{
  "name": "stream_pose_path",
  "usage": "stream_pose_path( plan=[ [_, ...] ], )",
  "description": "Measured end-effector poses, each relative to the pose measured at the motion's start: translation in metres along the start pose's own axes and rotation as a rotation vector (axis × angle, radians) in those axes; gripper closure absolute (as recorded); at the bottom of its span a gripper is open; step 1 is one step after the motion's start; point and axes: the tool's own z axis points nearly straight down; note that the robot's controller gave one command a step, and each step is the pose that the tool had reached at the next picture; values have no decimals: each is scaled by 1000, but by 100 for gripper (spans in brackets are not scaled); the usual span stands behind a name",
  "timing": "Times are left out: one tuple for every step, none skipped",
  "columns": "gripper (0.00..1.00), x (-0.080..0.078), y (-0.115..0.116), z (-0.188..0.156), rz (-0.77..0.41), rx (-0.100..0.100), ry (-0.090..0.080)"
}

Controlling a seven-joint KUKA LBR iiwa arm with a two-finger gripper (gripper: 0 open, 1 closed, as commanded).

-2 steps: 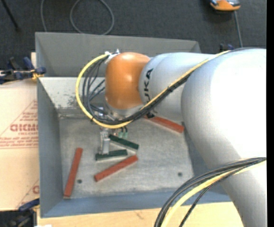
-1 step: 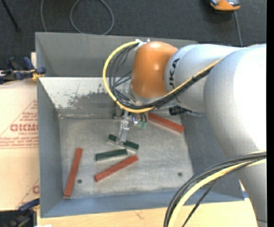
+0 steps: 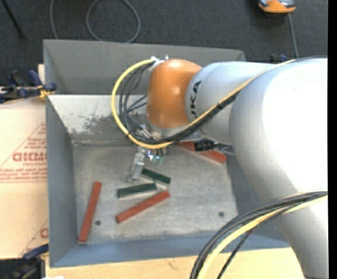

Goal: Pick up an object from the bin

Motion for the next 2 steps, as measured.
stream_pose_path(
  plan=[
    [0, 99, -52, -2, 14, -1, -6],
    [0, 69, -82, 0, 129, 0, -2]
  ],
)
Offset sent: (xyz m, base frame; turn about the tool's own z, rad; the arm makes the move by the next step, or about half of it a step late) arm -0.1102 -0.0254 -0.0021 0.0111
